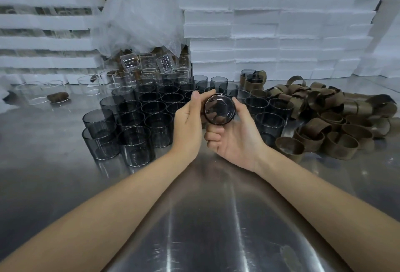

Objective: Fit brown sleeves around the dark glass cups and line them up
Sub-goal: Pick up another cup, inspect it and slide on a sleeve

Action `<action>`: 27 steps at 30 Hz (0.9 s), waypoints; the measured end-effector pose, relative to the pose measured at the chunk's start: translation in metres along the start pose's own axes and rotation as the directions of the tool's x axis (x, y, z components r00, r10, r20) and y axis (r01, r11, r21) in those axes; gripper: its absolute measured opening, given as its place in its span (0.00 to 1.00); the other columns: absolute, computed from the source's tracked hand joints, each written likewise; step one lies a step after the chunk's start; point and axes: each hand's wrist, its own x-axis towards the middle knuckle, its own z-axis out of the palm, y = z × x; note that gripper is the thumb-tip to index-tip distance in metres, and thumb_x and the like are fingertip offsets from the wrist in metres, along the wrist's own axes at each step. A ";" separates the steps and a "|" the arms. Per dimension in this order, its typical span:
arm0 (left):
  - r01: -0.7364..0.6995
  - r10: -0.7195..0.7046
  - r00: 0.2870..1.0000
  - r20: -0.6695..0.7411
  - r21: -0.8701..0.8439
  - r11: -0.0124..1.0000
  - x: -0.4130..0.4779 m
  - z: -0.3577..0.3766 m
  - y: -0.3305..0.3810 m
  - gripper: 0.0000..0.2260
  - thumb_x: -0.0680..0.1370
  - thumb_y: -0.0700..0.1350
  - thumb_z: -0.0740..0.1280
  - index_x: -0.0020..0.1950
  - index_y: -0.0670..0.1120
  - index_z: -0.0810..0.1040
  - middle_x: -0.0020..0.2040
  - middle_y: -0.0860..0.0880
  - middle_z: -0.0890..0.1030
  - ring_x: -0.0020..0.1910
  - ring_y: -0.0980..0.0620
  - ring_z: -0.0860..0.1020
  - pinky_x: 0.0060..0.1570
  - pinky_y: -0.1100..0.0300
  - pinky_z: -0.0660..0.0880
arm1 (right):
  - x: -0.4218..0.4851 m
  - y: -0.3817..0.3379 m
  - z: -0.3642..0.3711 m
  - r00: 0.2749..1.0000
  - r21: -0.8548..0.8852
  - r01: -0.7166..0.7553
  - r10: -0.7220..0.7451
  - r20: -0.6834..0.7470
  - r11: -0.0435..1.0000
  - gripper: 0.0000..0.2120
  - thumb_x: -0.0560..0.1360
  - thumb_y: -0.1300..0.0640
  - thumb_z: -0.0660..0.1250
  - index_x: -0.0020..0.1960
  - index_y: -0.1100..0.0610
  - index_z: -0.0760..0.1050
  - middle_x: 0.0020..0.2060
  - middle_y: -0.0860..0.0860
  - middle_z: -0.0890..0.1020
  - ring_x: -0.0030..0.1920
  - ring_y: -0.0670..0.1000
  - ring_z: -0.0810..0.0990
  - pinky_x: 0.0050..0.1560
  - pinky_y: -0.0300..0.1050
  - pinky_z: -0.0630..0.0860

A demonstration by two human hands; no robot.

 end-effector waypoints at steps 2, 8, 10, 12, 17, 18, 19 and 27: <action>-0.005 0.003 0.996 0.087 0.020 1.000 -0.003 0.001 0.000 0.14 0.83 0.52 0.59 0.63 0.50 0.78 0.50 0.55 0.84 0.48 0.54 0.82 0.50 0.58 0.78 | 0.000 0.000 0.001 1.000 0.036 0.011 -0.011 0.009 0.999 0.25 0.77 0.34 0.53 0.47 0.56 0.69 0.31 0.50 0.64 0.30 0.47 0.66 0.32 0.38 0.63; -0.093 0.076 0.987 0.141 0.117 0.989 -0.008 0.006 -0.001 0.24 0.73 0.41 0.75 0.65 0.52 0.72 0.59 0.53 0.79 0.57 0.63 0.77 0.53 0.71 0.72 | -0.001 0.000 0.003 0.997 0.007 0.056 -0.056 0.050 0.998 0.25 0.80 0.37 0.52 0.62 0.55 0.73 0.52 0.52 0.77 0.41 0.48 0.69 0.35 0.39 0.61; -0.067 0.058 0.993 0.098 0.087 0.994 -0.006 0.005 0.001 0.20 0.73 0.41 0.75 0.62 0.50 0.75 0.51 0.58 0.81 0.48 0.62 0.80 0.46 0.69 0.76 | 0.000 0.001 0.003 0.999 -0.008 0.041 -0.041 0.028 0.999 0.25 0.79 0.37 0.53 0.57 0.56 0.74 0.41 0.52 0.75 0.35 0.47 0.66 0.31 0.38 0.62; -0.034 0.031 0.999 0.044 0.073 0.997 -0.005 0.006 0.003 0.15 0.74 0.43 0.75 0.58 0.49 0.76 0.42 0.62 0.82 0.35 0.61 0.79 0.35 0.66 0.77 | 0.001 0.002 0.002 1.000 -0.031 0.019 -0.020 -0.002 0.999 0.25 0.78 0.36 0.55 0.50 0.57 0.76 0.30 0.50 0.69 0.31 0.47 0.65 0.31 0.39 0.60; -0.041 0.042 0.999 -0.007 0.095 0.995 -0.004 0.008 0.003 0.07 0.79 0.49 0.67 0.55 0.48 0.78 0.39 0.60 0.80 0.31 0.59 0.78 0.27 0.63 0.75 | 0.002 0.004 0.000 1.000 -0.039 -0.014 0.015 0.018 0.999 0.25 0.77 0.34 0.55 0.48 0.56 0.75 0.28 0.49 0.66 0.30 0.47 0.64 0.35 0.41 0.56; -0.049 0.051 0.998 -0.023 0.095 0.994 -0.004 0.008 0.003 0.08 0.81 0.50 0.65 0.54 0.48 0.79 0.39 0.59 0.80 0.32 0.60 0.78 0.28 0.64 0.75 | 0.002 0.004 0.000 1.000 -0.034 -0.018 0.019 0.022 0.999 0.24 0.77 0.35 0.55 0.49 0.56 0.74 0.28 0.49 0.66 0.30 0.47 0.64 0.35 0.41 0.56; -0.068 0.072 0.997 -0.037 0.103 0.992 -0.003 0.008 0.003 0.09 0.82 0.50 0.62 0.54 0.47 0.79 0.41 0.58 0.81 0.35 0.60 0.79 0.31 0.65 0.75 | 0.002 0.004 0.000 0.999 -0.031 -0.022 0.023 0.023 0.999 0.23 0.76 0.35 0.56 0.50 0.55 0.72 0.28 0.49 0.66 0.29 0.46 0.64 0.34 0.40 0.57; -0.029 0.024 0.998 0.062 0.069 0.997 -0.001 0.002 -0.003 0.14 0.80 0.58 0.61 0.54 0.49 0.78 0.44 0.59 0.82 0.46 0.60 0.80 0.47 0.65 0.75 | -0.001 0.002 0.000 0.998 0.042 -0.067 0.067 0.010 0.997 0.22 0.73 0.37 0.62 0.45 0.57 0.69 0.27 0.48 0.62 0.28 0.46 0.62 0.32 0.38 0.59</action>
